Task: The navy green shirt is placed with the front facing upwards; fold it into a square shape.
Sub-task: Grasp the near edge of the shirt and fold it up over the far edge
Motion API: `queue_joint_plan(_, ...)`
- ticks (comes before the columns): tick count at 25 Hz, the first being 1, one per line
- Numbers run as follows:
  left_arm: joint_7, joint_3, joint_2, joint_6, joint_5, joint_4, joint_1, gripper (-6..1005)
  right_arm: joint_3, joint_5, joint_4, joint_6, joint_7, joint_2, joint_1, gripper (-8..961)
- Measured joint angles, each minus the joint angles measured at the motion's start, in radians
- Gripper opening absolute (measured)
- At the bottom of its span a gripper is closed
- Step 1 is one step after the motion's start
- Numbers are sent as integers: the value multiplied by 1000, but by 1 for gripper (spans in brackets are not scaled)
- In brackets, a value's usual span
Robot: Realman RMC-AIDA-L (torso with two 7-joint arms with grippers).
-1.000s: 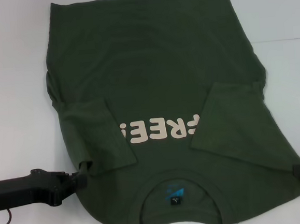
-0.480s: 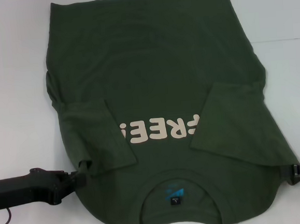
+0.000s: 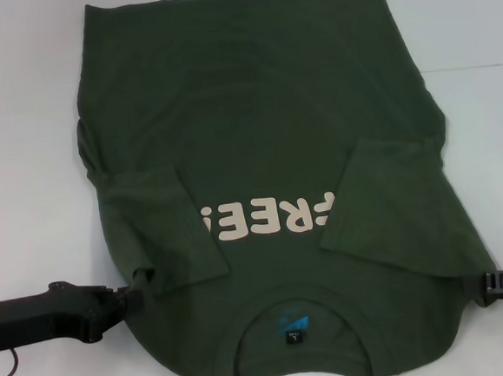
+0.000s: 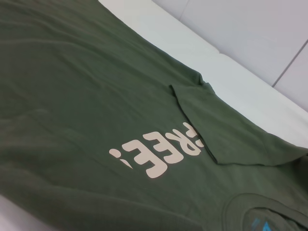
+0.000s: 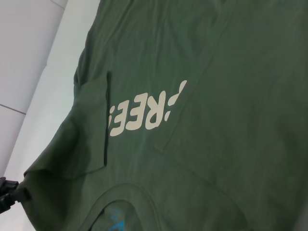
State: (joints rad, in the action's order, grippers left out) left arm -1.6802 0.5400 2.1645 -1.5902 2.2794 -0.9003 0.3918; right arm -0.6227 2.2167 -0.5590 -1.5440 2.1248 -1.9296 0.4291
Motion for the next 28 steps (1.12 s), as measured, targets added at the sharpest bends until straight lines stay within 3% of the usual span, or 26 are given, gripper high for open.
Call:
queue_joint_plan(3, 1, 0, 0, 0, 0, 0, 0, 52, -3, 0, 0, 8, 6, 0, 2, 815)
queue_joint_plan(13, 2, 0, -1, 1, 0, 0, 0, 52, -6, 16, 1, 26, 25, -4, 5, 590)
queue_joint_plan(27, 3, 0, -2, 3, -1, 0, 2, 51, 0, 16, 0, 34, 26, -11, 5, 3)
queue_joint_plan(28, 3, 0, -2, 3, -2, 0, 2, 52, 0, 15, -2, 34, 26, -11, 5, 3)
